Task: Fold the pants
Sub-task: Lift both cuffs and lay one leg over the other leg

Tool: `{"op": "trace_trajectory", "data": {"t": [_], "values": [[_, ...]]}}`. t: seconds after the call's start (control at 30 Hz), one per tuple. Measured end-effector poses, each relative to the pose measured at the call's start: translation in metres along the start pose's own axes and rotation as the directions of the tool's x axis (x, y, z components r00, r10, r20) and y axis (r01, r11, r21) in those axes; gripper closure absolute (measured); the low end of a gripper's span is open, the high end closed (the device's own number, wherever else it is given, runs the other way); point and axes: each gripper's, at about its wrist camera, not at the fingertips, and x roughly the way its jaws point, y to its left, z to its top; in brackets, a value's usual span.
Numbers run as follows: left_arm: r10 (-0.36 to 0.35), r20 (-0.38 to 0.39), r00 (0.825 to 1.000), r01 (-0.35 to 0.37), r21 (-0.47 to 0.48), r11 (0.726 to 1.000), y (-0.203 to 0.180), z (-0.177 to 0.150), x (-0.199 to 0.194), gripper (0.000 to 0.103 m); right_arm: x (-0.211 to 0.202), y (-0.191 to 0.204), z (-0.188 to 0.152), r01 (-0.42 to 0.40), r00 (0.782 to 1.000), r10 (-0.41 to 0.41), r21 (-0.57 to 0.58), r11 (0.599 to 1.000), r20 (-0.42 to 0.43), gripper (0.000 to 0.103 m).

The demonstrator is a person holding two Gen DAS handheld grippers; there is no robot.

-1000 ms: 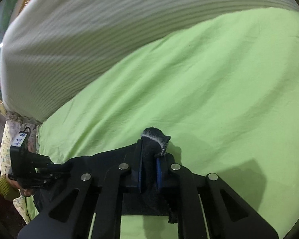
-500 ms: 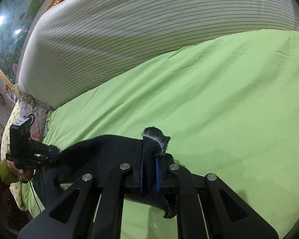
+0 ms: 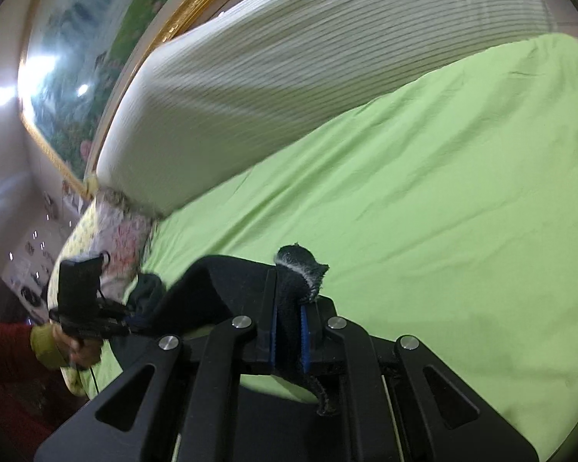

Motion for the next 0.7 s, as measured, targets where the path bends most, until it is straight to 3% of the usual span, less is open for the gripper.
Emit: {"op": "trace_trajectory", "data": {"t": [0.27,0.4,0.57,0.7], "values": [[-0.036,0.014,0.999,0.037,-0.016,0.999,-0.018,-0.031,-0.007,0.099,-0.019,0.008,-0.020,0.061,0.996,-0.067,-0.102,0.993,-0.059,0.094],[-0.044,-0.004,0.999,0.044,-0.014,0.999,-0.029,-0.050,-0.002,0.099,-0.018,0.011,-0.034,0.111,0.983,-0.135,-0.178,0.978,-0.125,0.094],[-0.053,-0.007,0.999,0.053,-0.002,0.999,-0.039,-0.067,0.000,0.099,-0.022,0.017,-0.047,0.163,0.972,-0.195,-0.220,0.962,-0.133,0.094],[-0.038,-0.049,0.998,0.038,-0.001,0.999,-0.043,-0.071,0.019,0.097,-0.017,0.013,-0.059,0.202,0.953,-0.242,-0.210,0.957,-0.184,0.091]]}}
